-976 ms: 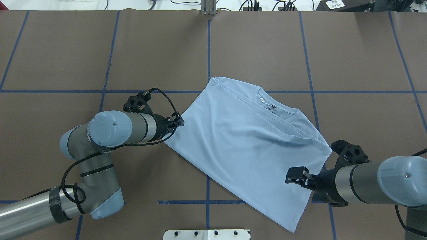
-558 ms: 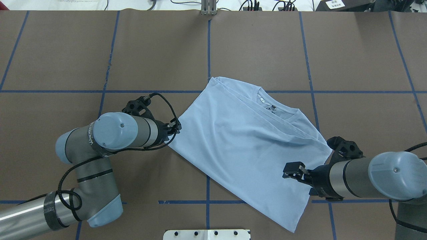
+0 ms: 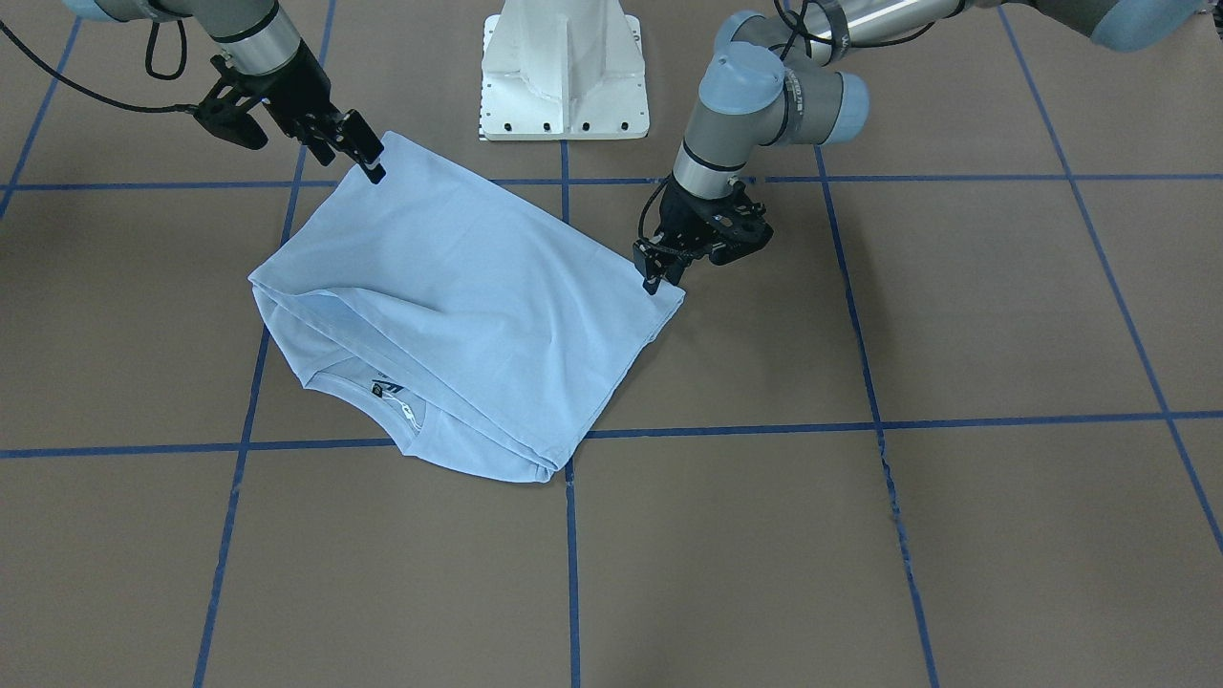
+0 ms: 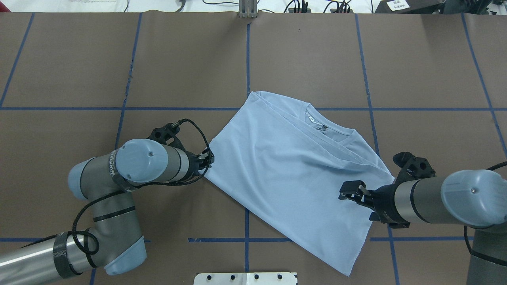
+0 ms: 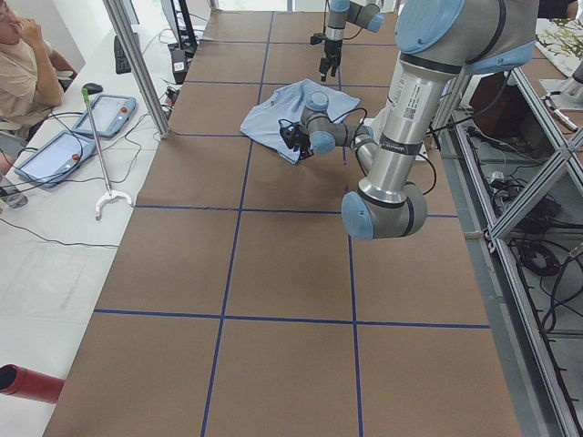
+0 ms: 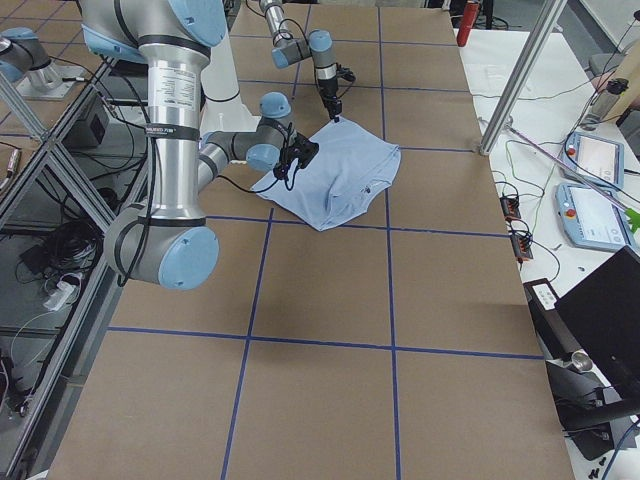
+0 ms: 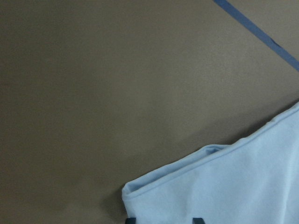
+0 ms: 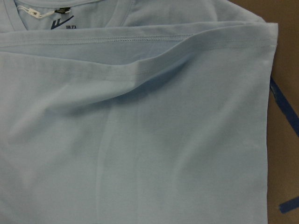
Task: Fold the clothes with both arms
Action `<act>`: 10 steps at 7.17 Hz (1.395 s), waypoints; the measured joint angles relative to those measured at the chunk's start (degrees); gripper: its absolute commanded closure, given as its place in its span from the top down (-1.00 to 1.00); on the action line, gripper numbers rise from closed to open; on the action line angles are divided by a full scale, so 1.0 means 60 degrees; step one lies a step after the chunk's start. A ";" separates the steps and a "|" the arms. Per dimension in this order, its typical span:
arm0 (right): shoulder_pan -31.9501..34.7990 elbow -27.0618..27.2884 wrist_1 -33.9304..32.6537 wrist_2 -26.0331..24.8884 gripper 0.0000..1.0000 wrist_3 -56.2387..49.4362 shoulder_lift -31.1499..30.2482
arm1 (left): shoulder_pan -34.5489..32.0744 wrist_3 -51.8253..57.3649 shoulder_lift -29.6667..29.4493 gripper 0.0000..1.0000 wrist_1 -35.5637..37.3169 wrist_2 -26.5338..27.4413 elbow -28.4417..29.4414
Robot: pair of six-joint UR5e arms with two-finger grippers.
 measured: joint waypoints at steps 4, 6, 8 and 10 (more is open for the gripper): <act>0.0097 -0.0304 -0.0008 0.0000 1.00 -0.0015 0.0312 | -0.0101 0.0155 0.0147 -1.00 0.0001 0.0064 0.0057; 0.0117 -0.0353 -0.0004 -0.0003 1.00 -0.0013 0.0386 | -0.0964 0.1282 0.0145 -1.00 -0.0059 0.0091 0.0158; 0.0117 -0.0369 -0.0003 -0.0119 1.00 -0.0012 0.0475 | -0.2042 0.1984 -0.0847 -1.00 -0.0845 0.0078 0.1539; 0.0112 -0.0486 -0.0022 -0.0315 1.00 -0.0015 0.0705 | -0.2633 0.2026 -0.2363 -1.00 -0.2629 0.0099 0.4200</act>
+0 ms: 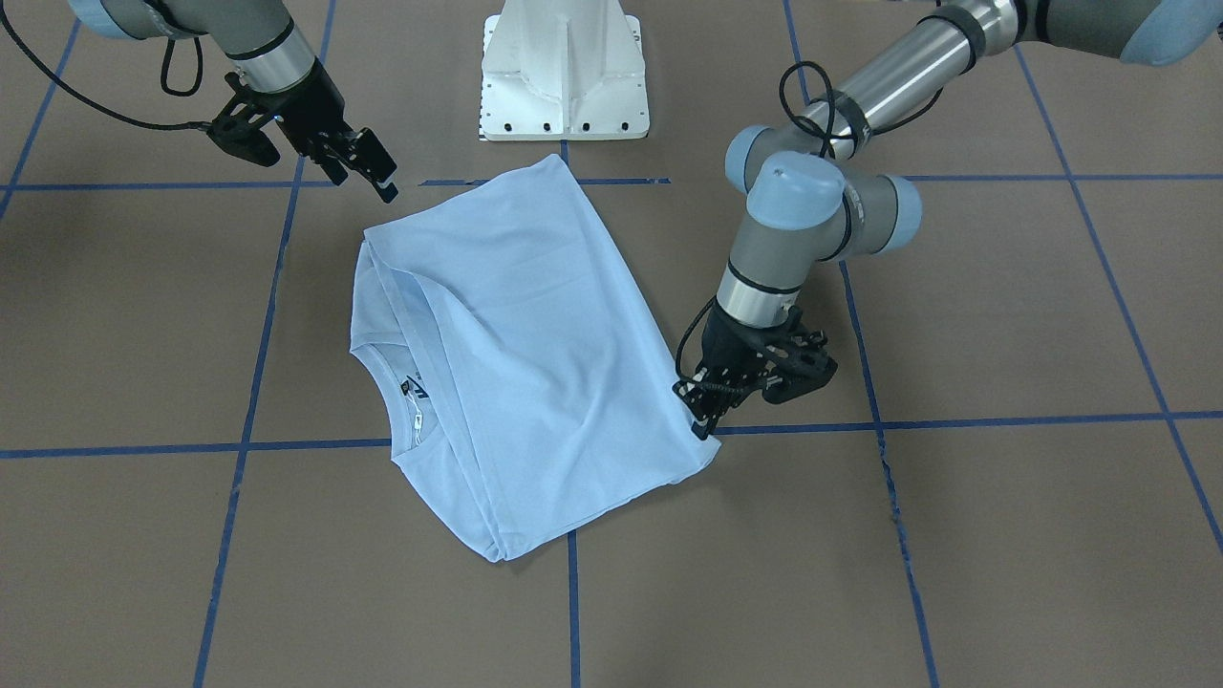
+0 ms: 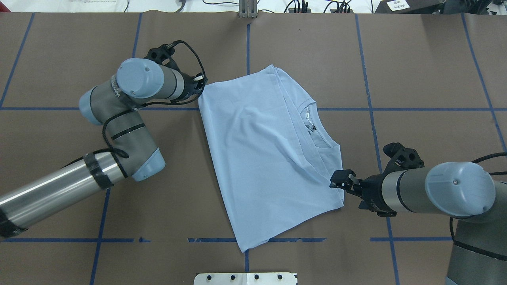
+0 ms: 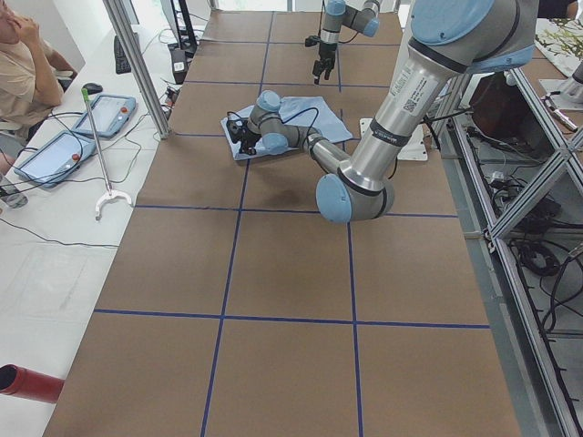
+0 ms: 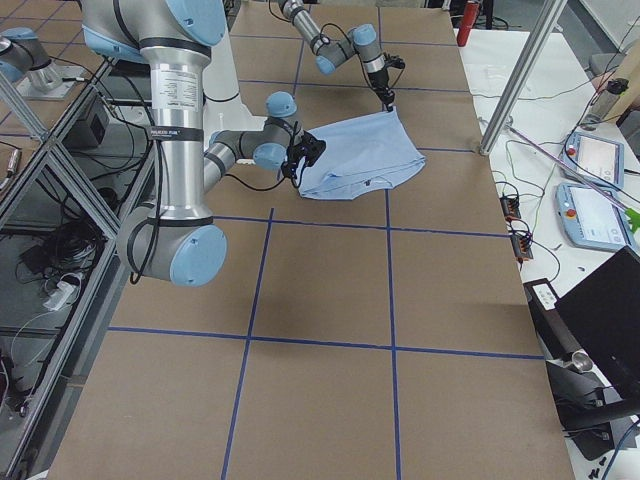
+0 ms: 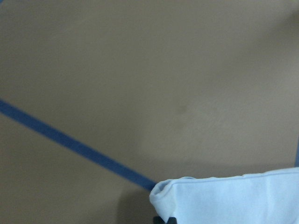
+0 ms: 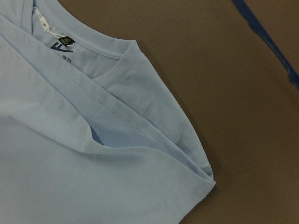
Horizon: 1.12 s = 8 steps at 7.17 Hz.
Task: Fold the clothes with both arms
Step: 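Pull the folded shirt's edges straight with the left and right grippers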
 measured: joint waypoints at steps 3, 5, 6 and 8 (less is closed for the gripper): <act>-0.0005 -0.0236 -0.0007 -0.0466 1.00 -0.0023 0.0397 | -0.0348 0.0014 -0.1484 -1.00 -0.2262 0.0324 0.3236; -0.0009 -0.0799 -0.0007 -0.0843 1.00 -0.0026 0.0959 | -0.0408 0.0103 -0.2014 -0.69 -0.3462 0.0398 0.4738; -0.0018 -0.1096 -0.0007 -0.0980 1.00 -0.0021 0.1180 | -0.0414 0.0171 -0.2124 -0.18 -0.3838 0.0428 0.5137; -0.0087 -0.1634 -0.0010 -0.1260 1.00 0.0028 0.1477 | -0.0419 0.0212 -0.2206 -0.13 -0.3944 0.0416 0.4865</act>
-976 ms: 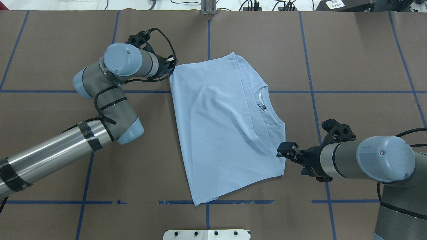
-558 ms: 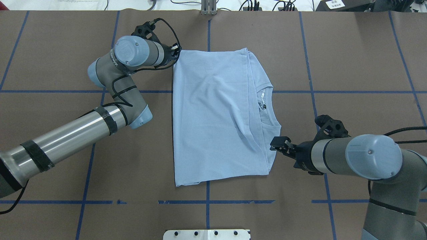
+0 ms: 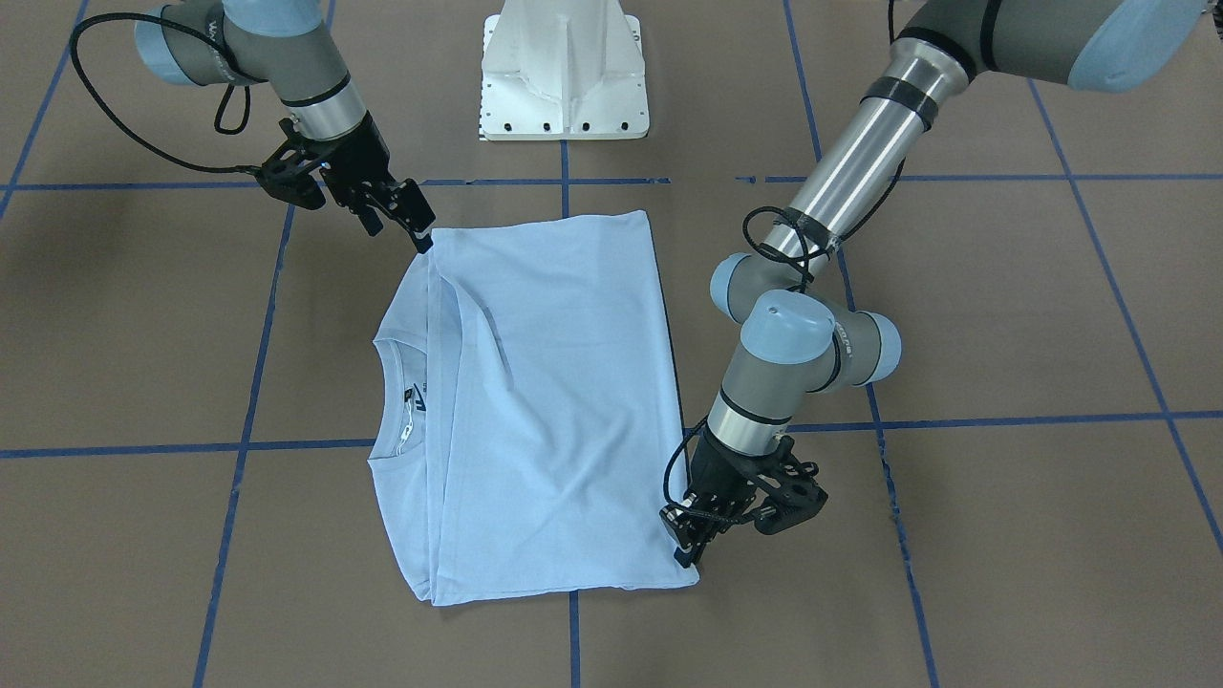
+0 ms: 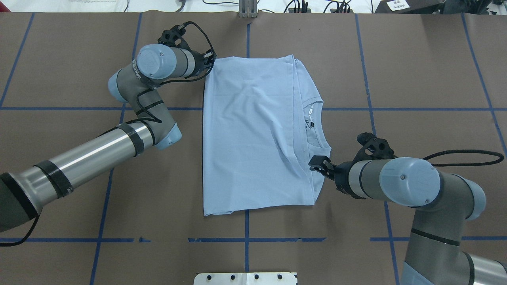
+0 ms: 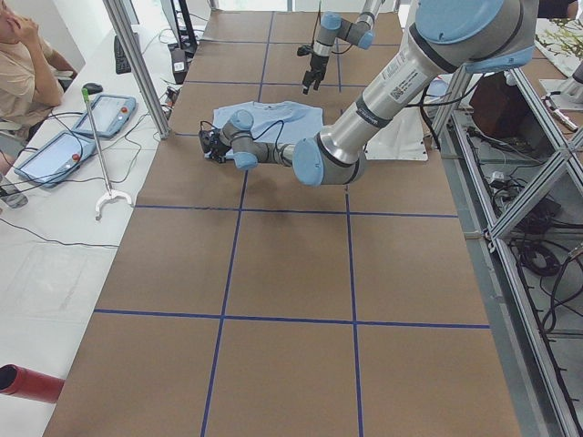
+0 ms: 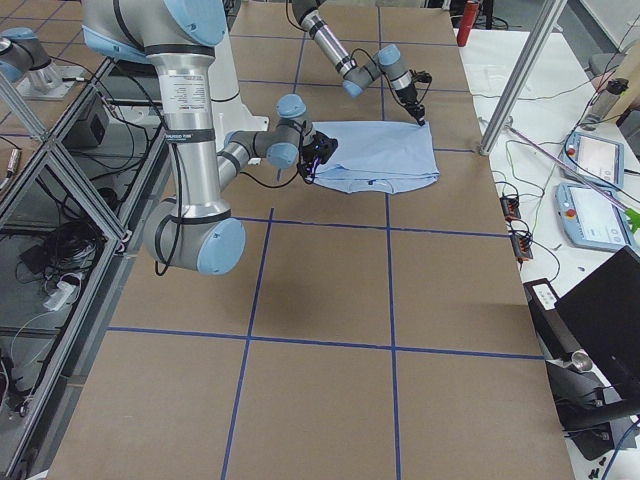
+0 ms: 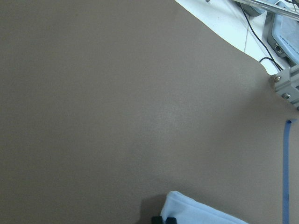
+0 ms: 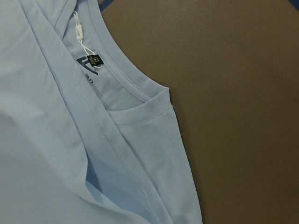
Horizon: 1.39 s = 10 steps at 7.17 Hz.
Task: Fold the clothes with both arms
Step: 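Pull the folded shirt's edges straight with the left and right grippers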
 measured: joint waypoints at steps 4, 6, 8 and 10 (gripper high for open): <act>-0.0583 -0.0467 -0.0035 -0.0678 1.00 0.0089 0.0106 | 0.0003 -0.0074 0.0626 -0.09 0.0732 -0.0399 -0.1860; -0.0744 -0.0540 -0.0040 -0.0731 0.98 0.0417 0.0107 | 0.0009 -0.0090 0.0778 -0.09 0.1023 -0.0490 -0.2260; -0.0925 -0.0547 -0.0041 -0.0742 0.69 0.0730 0.0111 | 0.0015 -0.0086 0.0824 -0.09 0.1095 -0.0494 -0.2351; -0.1077 -0.0566 -0.0041 -0.0743 0.58 0.0959 0.0151 | 0.0025 -0.0085 0.0926 -0.08 0.1086 -0.0500 -0.2401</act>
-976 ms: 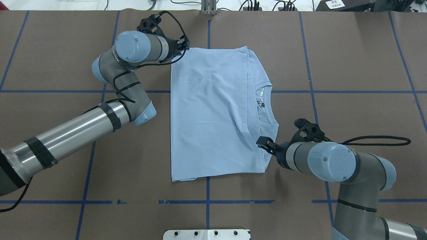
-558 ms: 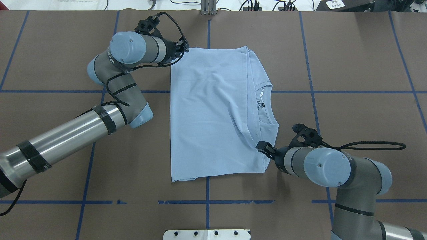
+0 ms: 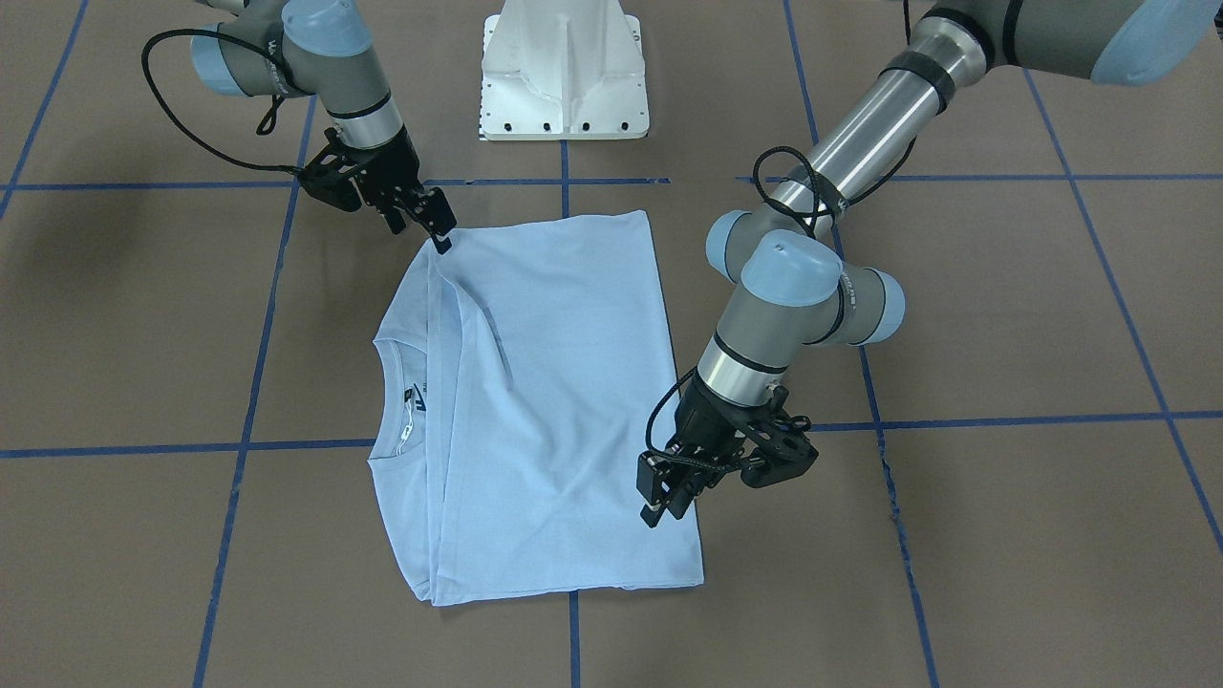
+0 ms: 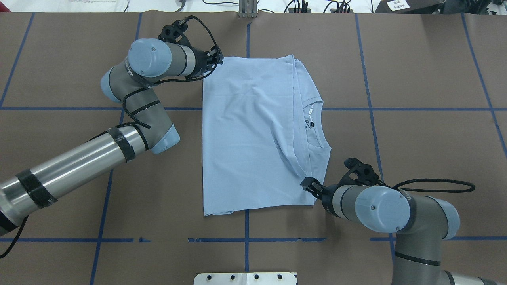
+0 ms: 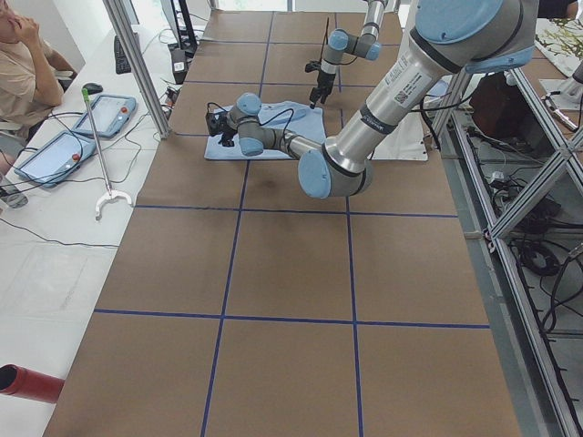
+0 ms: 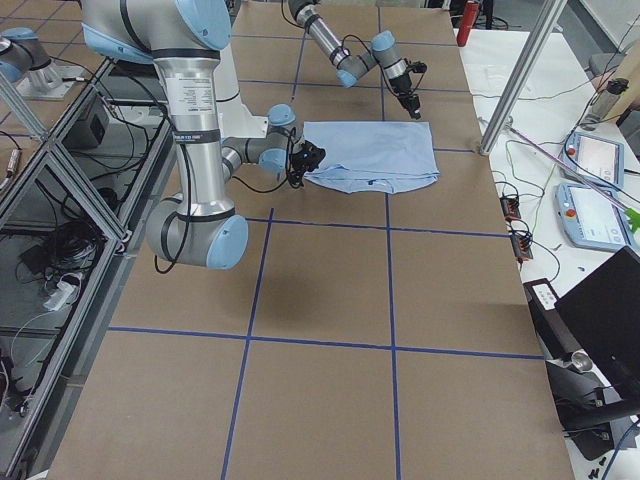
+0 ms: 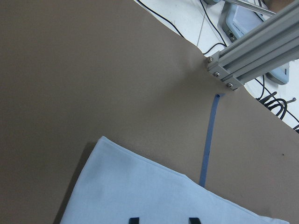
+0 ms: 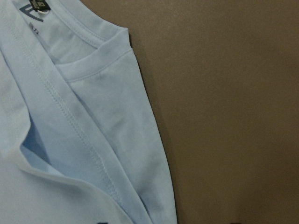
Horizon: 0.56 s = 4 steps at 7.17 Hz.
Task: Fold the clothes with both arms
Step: 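Pull the folded shirt's edges straight with the left and right grippers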
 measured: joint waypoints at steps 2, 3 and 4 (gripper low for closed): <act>-0.0067 -0.0052 0.0000 0.0000 0.38 0.0046 0.0079 | 0.0003 -0.0006 0.0049 -0.08 0.0023 -0.0001 -0.0059; -0.0088 -0.0063 0.0000 -0.0006 0.13 0.0064 0.0099 | 0.0003 -0.0007 0.0092 -0.08 0.0020 -0.0001 -0.0089; -0.0101 -0.0070 0.0000 -0.0010 -0.12 0.0103 0.0112 | 0.0003 -0.0007 0.0127 -0.08 0.0007 -0.0002 -0.0116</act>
